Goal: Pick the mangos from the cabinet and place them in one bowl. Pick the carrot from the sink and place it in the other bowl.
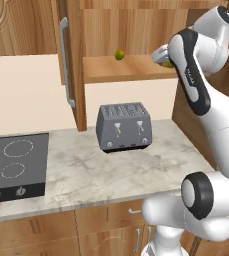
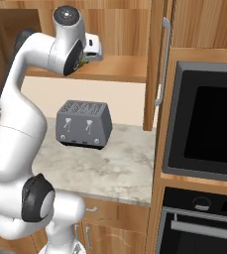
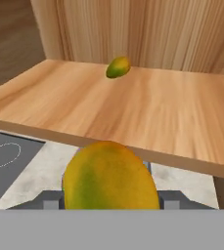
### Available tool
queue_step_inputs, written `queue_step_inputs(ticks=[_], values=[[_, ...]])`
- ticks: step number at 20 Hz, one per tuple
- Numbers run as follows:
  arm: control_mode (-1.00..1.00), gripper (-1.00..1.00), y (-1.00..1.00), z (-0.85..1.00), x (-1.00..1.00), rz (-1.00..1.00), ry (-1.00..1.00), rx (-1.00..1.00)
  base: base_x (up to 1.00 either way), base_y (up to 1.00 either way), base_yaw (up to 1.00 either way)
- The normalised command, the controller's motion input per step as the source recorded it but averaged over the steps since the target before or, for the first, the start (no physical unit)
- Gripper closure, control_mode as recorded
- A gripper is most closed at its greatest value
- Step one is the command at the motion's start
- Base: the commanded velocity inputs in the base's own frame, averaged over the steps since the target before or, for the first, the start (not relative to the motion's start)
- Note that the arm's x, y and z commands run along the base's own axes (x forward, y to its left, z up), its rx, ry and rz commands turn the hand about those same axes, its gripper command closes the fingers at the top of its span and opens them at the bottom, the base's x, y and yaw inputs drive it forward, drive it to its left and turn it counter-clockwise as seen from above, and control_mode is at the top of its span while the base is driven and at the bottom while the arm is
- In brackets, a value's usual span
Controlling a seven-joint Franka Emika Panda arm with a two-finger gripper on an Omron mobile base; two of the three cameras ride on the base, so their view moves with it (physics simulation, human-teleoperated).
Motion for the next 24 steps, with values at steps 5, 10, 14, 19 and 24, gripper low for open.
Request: queue_step_inputs(ticks=[5, 10, 14, 19, 24], values=[[-1.0, 1.0, 0.0, -0.01, -0.57, 0.0, 0.24, 0.0, 0.0, 0.0, 0.0], [-1.0, 1.0, 0.0, -0.33, -0.59, 0.0, 0.18, 0.0, 0.0, 0.0, 0.0], [-1.0, 1.0, 0.0, -0.86, -0.38, 0.0, 0.03, 0.0, 0.0, 0.0, 0.0], [-1.0, 1.0, 0.0, -0.63, -0.34, 0.0, 0.07, -0.07, 0.0, 0.0, 0.0], [-1.0, 1.0, 0.01, -0.51, -0.06, 0.0, 0.22, -0.11, 0.0, 0.0, 0.0]])
